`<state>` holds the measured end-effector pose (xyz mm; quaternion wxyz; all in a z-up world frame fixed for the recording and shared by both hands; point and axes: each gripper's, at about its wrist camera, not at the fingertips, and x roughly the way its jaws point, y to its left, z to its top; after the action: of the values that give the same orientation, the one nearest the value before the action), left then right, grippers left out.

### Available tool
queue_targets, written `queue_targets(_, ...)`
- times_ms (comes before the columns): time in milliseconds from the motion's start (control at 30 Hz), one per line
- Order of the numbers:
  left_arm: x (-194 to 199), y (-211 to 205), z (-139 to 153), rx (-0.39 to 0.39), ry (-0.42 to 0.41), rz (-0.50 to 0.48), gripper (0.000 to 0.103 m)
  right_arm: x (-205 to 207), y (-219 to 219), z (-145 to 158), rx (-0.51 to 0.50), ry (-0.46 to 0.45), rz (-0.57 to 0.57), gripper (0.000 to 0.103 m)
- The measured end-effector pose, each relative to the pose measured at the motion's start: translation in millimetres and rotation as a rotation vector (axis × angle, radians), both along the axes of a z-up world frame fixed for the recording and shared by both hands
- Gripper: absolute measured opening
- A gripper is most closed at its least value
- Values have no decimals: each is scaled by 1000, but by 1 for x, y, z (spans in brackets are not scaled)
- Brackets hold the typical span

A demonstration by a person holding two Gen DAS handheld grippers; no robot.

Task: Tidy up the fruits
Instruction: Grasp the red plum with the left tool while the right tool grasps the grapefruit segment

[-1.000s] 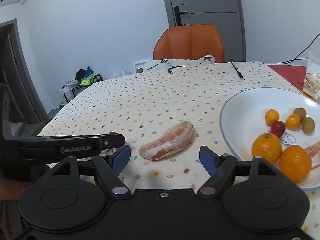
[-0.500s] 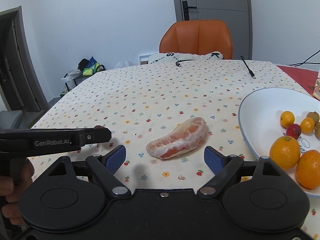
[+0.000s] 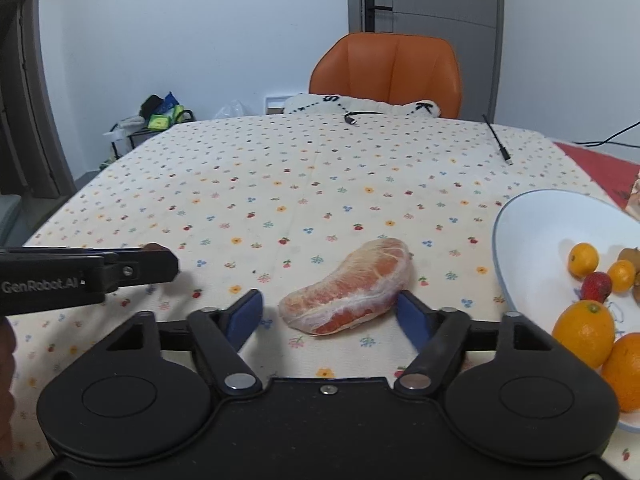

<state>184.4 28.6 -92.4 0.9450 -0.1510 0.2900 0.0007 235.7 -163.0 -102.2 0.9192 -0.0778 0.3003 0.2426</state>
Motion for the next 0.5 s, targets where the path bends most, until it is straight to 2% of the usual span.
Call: queue_targets(500,-11,3,4,5,-9,3,23,-16,4,3,2,7,48,60)
